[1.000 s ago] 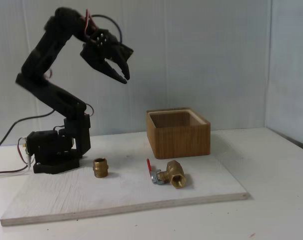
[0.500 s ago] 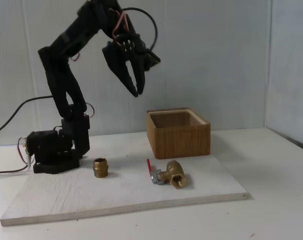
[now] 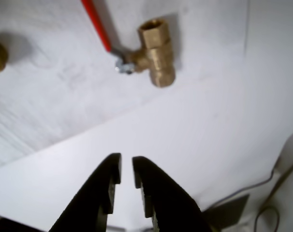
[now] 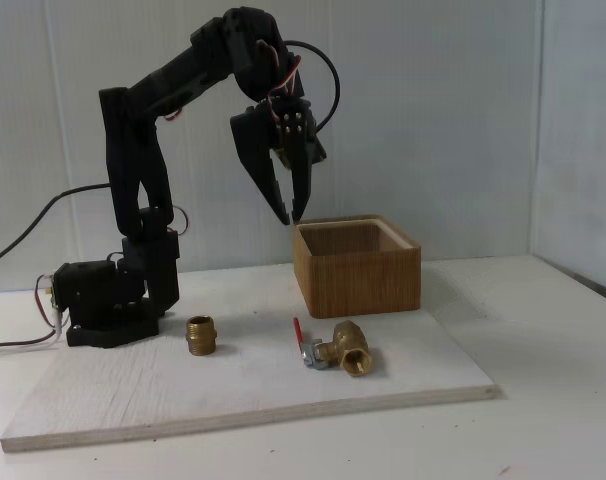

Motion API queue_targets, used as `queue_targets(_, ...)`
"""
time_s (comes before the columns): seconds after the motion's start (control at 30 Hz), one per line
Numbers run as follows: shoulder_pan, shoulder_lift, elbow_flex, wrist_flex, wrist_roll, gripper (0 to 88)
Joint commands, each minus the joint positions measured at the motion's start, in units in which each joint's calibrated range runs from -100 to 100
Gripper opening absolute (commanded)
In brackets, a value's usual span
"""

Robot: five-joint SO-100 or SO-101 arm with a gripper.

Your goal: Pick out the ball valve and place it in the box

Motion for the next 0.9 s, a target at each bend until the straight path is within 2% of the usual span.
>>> queue_targets(0.0,-0.5,-0.3,-2.6,0.6,3.1,0.9)
queue_targets(0.2,-0.1,-0.4,-2.5,0.6,5.2,2.7)
queue_targets(0.47,0.2,-0.7,-2.2,0.7,5.2,30.0)
queue_targets(0.87,1.4,-0.2,1.6,0.7,5.2,45.9)
